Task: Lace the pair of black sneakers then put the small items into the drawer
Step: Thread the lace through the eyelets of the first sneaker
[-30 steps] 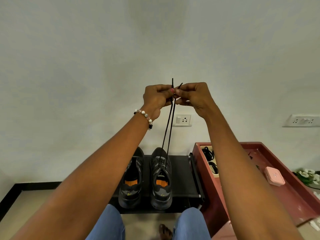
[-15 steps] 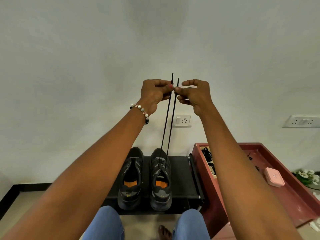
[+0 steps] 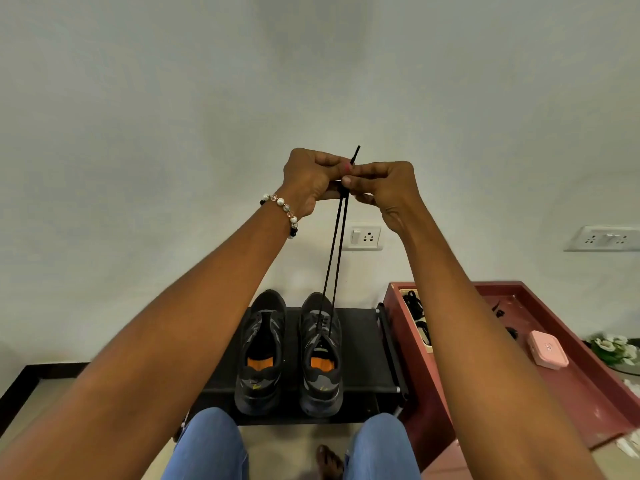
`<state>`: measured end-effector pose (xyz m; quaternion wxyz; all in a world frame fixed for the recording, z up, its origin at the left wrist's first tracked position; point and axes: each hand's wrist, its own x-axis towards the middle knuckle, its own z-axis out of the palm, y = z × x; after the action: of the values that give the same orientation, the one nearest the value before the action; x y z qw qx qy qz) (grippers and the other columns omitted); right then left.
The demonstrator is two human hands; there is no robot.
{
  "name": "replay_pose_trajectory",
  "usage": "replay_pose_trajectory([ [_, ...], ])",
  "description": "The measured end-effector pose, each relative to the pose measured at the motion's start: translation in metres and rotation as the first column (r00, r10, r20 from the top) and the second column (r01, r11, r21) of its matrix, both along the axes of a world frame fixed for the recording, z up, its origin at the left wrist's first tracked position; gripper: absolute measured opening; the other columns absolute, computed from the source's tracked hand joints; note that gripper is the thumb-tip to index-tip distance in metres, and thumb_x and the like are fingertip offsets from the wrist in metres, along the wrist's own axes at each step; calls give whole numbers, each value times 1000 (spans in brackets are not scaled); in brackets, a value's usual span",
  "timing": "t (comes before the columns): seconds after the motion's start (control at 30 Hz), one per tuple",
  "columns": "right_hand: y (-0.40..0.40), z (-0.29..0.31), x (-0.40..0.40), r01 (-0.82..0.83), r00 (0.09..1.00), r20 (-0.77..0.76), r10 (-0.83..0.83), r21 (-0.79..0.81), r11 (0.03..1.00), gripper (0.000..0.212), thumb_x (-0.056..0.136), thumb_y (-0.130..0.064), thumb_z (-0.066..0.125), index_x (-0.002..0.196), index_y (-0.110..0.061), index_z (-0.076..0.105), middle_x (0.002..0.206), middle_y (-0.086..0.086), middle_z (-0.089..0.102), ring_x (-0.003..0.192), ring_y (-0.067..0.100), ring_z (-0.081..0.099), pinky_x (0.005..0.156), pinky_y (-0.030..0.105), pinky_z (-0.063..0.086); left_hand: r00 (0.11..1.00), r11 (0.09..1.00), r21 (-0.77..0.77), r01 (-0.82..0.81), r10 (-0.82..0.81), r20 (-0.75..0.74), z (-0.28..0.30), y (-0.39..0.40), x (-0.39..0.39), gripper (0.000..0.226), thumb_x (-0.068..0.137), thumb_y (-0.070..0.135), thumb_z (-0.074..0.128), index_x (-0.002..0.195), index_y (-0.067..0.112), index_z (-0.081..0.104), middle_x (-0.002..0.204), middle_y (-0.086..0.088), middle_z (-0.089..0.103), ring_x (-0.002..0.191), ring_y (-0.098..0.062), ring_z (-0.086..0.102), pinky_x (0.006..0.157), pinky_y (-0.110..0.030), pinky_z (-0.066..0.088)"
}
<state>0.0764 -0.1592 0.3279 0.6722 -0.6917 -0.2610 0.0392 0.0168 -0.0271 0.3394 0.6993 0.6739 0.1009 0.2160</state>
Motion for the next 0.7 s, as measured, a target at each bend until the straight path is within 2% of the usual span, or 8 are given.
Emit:
replay_pose_trajectory([
  [0.13,-1,0,1,23,1000,-6,-23,10,1000,12,75,-1,80,83,-6,74,74,9,71,71,22,67,74,34,56,998,998,-7,61,-60,21,1,3,-2,6,87,-2,66,91,-2,70,92,-17,72,80,-32,72,71,-39,61],
  [0.27,3,-6,-2,57,998,-27,-56,34,998,4,81,-5,74,84,-7,73,75,9,70,66,18,65,70,32,55,999,994,103,-34,30,36,0,-1,1,10,84,-4,69,94,-3,71,90,-19,72,77,-32,72,68,-39,61],
  [0.4,3,-11,-6,59,997,-44,-57,45,997,6,83,-6,73,87,-10,72,80,8,71,69,19,67,69,30,52,995,993,55,-103,102,15,-5,-2,3,11,78,-1,76,88,-1,74,85,-17,73,75,-27,73,69,-36,61],
  [0.53,-2,-14,-5,11,989,-149,-1,67,998,6,84,-15,73,88,-16,69,87,3,72,79,18,67,74,33,50,995,987,126,-95,99,-26,-5,5,2,9,76,1,78,84,2,74,82,-13,73,73,-24,73,64,-30,60],
  [0.6,-6,-13,-3,-14,986,-168,22,53,998,6,85,-18,73,85,-20,67,86,-3,70,84,16,64,77,34,48,994,992,98,-84,90,-55,-3,8,0,11,76,0,79,85,-2,74,81,-15,72,70,-25,72,61,-28,59],
  [0.7,-7,-10,-4,-84,991,-104,82,-9,996,8,85,-15,73,84,-21,67,82,-5,69,88,13,62,80,34,46,998,999,-16,-38,37,-44,1,6,-1,14,77,-3,76,89,-8,71,83,-19,72,68,-26,73,61,-29,59],
])
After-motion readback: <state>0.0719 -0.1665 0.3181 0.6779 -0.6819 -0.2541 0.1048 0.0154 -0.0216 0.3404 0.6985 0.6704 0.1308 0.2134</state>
